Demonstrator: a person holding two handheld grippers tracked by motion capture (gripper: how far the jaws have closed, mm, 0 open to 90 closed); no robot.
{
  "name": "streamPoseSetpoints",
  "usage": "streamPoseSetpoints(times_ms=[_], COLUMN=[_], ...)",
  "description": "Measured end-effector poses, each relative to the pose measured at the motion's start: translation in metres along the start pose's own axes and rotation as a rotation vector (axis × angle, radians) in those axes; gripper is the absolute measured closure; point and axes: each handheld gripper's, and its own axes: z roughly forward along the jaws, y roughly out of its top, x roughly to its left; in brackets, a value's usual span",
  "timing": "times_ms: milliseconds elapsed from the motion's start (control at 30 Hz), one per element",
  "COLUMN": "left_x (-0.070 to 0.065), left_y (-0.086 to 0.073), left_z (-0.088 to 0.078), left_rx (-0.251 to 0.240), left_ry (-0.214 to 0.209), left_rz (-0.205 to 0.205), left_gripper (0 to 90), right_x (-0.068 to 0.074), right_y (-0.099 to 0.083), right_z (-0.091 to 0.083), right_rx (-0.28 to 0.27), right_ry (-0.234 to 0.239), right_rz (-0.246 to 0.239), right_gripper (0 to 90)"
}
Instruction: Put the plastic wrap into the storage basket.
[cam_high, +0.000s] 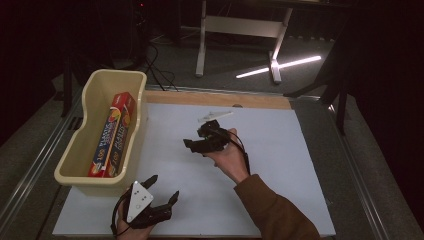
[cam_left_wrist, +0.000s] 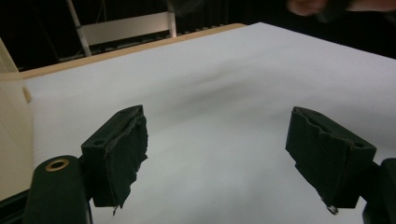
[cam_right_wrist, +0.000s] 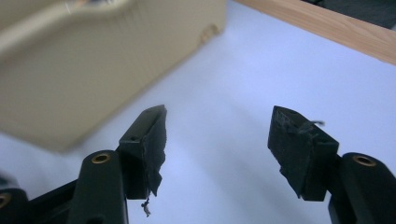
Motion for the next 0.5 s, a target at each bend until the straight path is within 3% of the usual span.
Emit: streamPoseSetpoints(times_ms=[200,233,333,367,400,500], left_x=[0.002,0.002,0.003,0.003,0.003,0.004], left_y=[0.000,0.000,0.000,0.000,0.000,0.000], left_z=[0.002,0.002,0.003,0.003,0.003,0.003], left_rx=[0.008,0.008,0.012,0.012,0.013,0.019], left_ry=[0.011,0.011,0.010,0.010,0.010,0.014], left_rz=[-0.008,-0.008,-0.009,-0.009,-0.010,-0.010], left_gripper=[20.6,20.6,20.6,20.6,20.6,20.6], right_x=[-0.010,-0.010,-0.016,-0.016,-0.019,-0.021], right_y=[-0.042,-0.042,-0.066,-0.066,-0.080,-0.092], right_z=[-0.027,-0.027,-0.039,-0.039,-0.043,-0.047], right_rx=[-0.009,-0.009,-0.012,-0.012,-0.012,-0.019], right_ry=[-0.097,-0.097,-0.123,-0.123,-0.141,-0.142], right_rz=[-0.085,-0.085,-0.114,-0.114,-0.139,-0.155], right_gripper=[34.8,34.8,33.3,33.3,32.6,31.8])
